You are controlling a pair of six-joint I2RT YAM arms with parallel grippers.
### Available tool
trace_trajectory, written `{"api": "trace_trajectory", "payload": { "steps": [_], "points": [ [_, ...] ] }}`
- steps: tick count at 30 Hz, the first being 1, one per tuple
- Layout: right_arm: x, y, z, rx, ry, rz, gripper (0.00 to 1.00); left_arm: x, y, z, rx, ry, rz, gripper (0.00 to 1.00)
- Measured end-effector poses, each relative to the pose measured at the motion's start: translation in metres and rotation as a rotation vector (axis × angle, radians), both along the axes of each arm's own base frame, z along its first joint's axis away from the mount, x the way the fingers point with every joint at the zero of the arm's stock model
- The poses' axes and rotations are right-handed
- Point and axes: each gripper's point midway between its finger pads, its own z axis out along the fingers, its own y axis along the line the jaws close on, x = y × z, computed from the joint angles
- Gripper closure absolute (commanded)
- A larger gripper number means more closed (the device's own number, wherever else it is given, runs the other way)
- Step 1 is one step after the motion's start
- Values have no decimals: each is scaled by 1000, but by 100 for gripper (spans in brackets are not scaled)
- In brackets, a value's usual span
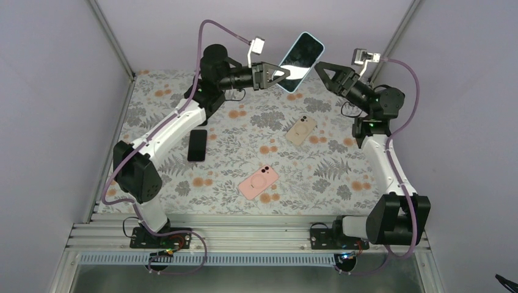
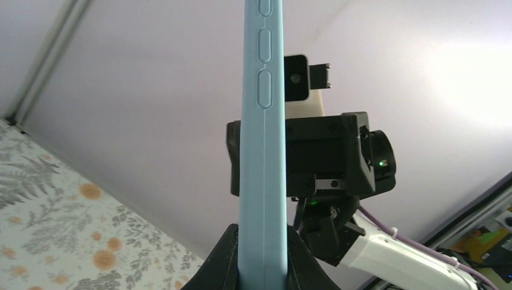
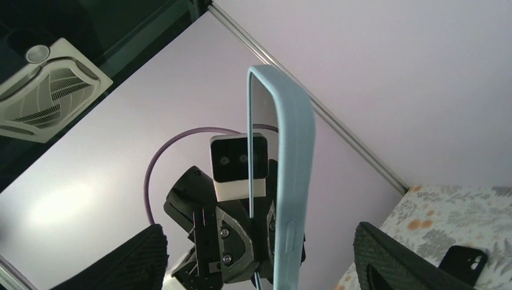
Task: Take the phone out of the phone case
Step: Pick up the phone at the center of the board.
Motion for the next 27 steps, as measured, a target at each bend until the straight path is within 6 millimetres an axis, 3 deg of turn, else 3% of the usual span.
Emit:
{"api": "trace_trajectory", "payload": {
  "steps": [7, 14, 27],
  "points": [
    [-1, 15, -4, 28, 41, 43, 49, -13, -9, 5, -30, 13, -43, 98],
    [1, 25, -9, 44, 75, 69, 60, -20, -16, 4, -28, 11, -58, 98],
    [7, 26, -25, 42, 116, 53, 96, -15, -26, -17, 26, 68, -44, 96]
  ]
}}
